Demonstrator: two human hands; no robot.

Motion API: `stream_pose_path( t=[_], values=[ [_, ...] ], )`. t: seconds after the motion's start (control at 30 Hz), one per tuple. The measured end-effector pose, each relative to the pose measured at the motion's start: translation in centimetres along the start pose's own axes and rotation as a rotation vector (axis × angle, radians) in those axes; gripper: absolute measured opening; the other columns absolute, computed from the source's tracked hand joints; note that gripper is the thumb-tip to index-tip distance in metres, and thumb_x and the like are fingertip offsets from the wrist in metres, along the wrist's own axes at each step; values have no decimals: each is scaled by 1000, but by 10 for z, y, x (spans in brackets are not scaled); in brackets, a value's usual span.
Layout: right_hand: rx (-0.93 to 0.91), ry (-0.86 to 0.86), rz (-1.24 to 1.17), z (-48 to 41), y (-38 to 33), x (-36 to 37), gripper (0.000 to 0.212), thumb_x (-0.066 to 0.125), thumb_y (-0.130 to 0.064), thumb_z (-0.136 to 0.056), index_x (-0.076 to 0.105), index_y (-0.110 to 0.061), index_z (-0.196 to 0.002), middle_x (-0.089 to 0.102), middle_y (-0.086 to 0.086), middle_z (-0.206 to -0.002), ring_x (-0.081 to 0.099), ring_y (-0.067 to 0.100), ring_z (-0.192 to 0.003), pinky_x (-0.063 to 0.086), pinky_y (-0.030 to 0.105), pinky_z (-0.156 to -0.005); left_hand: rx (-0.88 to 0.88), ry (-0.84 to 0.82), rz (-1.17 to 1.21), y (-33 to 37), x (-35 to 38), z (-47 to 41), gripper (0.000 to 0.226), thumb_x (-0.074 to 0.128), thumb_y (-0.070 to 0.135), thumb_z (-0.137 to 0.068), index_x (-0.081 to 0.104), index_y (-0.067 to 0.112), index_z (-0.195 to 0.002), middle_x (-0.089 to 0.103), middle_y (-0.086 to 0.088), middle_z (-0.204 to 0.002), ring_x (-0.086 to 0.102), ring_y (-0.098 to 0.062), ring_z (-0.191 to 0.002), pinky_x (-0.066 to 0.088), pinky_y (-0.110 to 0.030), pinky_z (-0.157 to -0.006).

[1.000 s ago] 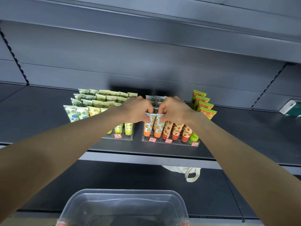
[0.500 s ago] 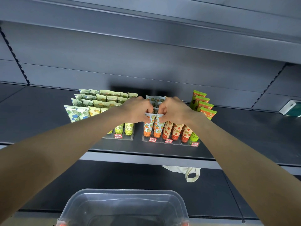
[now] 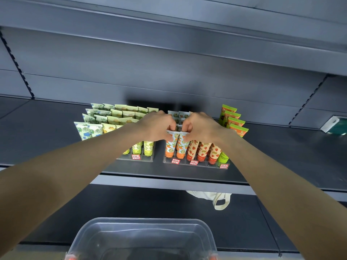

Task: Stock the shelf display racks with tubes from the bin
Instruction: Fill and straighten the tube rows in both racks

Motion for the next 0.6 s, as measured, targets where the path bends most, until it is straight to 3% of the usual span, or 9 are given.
stream_pose_path(
  t=[0.2,0.3,0.4,0.6],
  values=[
    [17,11,-13,1,2,-10,24,77,-16,-73,61,-33,-72,62,1,-102,55,27,-110,48,45,-96,-9,4,17,-1,-10,0,24,67,34,-80,67,19,-100,67,2,-100,44,-13,-89,41,-34,-90],
    [1,27,-5,4,3,-24,18,75,-14,-75,65,-29,-79,61,-1,-98,57,24,-107,47,39,-96,-10,17,9,1,-20,-1,26,68,33,-80,67,19,-102,68,3,-101,51,-16,-94,41,-33,-89],
    [3,55,12,9,7,-40,15,74,-14,-76,69,-24,-86,61,-4,-93,59,18,-100,46,27,-86,-18,41,17,2,-33,-3,27,68,33,-81,66,20,-104,68,4,-102,50,-15,-94,44,-34,-86],
    [24,105,23,8,22,-73,13,75,-14,-77,70,-20,-86,62,-5,-83,59,15,-88,42,24,-80,9,79,55,10,-54,-24,24,67,30,-83,66,18,-103,68,2,-100,45,-14,-92,44,-33,-86]
  ],
)
Point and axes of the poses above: each hand's wrist, its own z-axis away from the middle knuckle, its own x-axis out of the palm, y = z × x, the point moved 5 cm from there along -z, towards the middle knuckle
